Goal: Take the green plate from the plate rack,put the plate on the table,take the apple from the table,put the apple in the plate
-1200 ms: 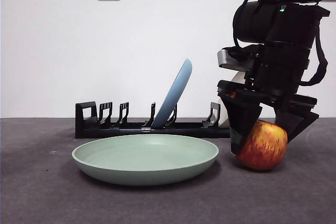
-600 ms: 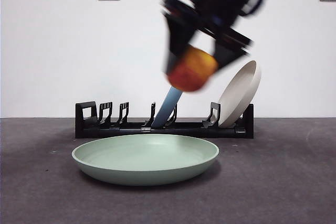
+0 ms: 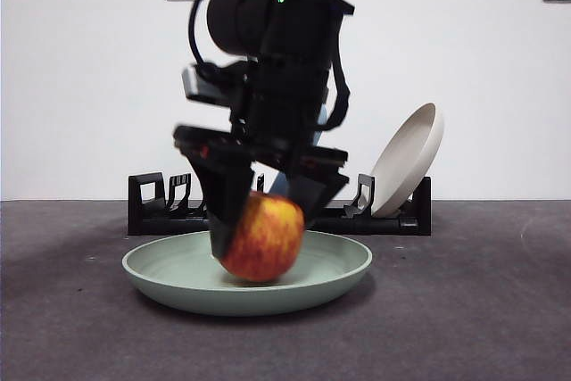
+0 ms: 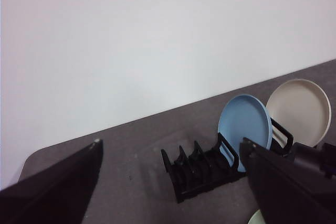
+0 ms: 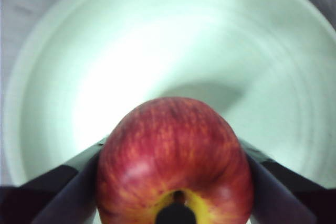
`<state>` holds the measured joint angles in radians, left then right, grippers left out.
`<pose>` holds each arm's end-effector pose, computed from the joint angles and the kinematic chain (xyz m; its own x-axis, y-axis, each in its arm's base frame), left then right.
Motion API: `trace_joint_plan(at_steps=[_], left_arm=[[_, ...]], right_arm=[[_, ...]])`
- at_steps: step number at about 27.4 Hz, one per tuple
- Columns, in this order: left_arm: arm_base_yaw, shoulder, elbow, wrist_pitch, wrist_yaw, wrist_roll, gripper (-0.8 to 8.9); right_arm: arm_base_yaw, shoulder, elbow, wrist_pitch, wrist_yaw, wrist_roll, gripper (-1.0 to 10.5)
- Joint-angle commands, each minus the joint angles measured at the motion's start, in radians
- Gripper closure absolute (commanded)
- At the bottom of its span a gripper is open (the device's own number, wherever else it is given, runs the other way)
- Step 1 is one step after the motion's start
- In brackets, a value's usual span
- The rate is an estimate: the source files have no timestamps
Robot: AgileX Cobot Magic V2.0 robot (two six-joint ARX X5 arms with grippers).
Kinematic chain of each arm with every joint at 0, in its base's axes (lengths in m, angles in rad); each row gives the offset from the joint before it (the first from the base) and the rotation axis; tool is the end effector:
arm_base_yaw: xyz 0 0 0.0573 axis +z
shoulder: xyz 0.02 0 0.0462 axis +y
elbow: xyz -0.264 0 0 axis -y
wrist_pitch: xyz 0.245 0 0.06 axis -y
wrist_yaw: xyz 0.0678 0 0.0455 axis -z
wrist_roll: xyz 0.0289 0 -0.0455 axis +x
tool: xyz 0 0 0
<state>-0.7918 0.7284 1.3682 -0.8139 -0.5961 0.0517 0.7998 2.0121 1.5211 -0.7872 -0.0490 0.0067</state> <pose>0.0636 -0.0413 0.4578 0.9721 -0.1856 -0.1433 0.2064 0.9672 0.1480 0.2812 0.2915 0.1870 0.1656 0.2408 -0.9563 -0.7217 0.6905 0.0488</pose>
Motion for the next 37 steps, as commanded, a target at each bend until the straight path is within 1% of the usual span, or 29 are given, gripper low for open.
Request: trace_joint_plan(at_steps=[1, 6, 7, 8, 9, 11, 13, 15, 23, 27, 32, 37], left_arm=[[0.003, -0.003, -0.003, -0.005, -0.005, 0.0, 3.77], [0.003, -0.003, -0.003, -0.023, -0.005, 0.0, 3.77], [0.003, -0.003, -0.003, -0.024, -0.005, 0.0, 3.77], [0.003, -0.003, -0.003, -0.026, -0.005, -0.001, 3.77], [0.003, -0.003, -0.003, -0.027, -0.005, -0.001, 3.77], [0.003, -0.003, -0.003, -0.031, -0.005, -0.001, 3.77], [0.003, -0.003, -0.003, -0.038, -0.005, -0.004, 3.77], [0.003, -0.003, -0.003, -0.046, -0.005, -0.004, 3.77], [0.003, 0.002, -0.003, -0.067, -0.003, -0.008, 3.77], [0.003, 0.016, -0.003, -0.071, 0.006, -0.031, 3.77], [0.003, 0.059, -0.003, -0.071, 0.094, -0.031, 3.77], [0.003, 0.131, -0.003, -0.07, 0.214, -0.021, 3.78]], right_arm=[[0.0, 0.017, -0.002, 0.002, 0.002, -0.009, 9.6], [0.001, 0.019, -0.002, 0.003, 0.003, -0.01, 9.3], [0.001, 0.02, -0.002, 0.003, 0.002, -0.009, 9.0], [0.001, 0.021, -0.002, 0.003, 0.002, -0.009, 8.3], [0.001, 0.022, -0.002, 0.003, 0.002, -0.009, 7.2], [0.001, 0.023, -0.002, 0.003, 0.003, -0.009, 5.6], [0.001, 0.023, -0.002, 0.004, 0.003, -0.008, 4.7], [0.001, 0.023, -0.002, 0.005, 0.003, -0.008, 4.4], [-0.003, 0.01, 0.008, 0.011, 0.0, -0.004, 4.4], [-0.006, -0.051, 0.021, -0.002, 0.0, -0.005, 4.4], [-0.009, -0.2, 0.021, -0.017, 0.004, -0.005, 4.4], [-0.031, -0.387, 0.021, -0.04, 0.003, -0.013, 4.5]])
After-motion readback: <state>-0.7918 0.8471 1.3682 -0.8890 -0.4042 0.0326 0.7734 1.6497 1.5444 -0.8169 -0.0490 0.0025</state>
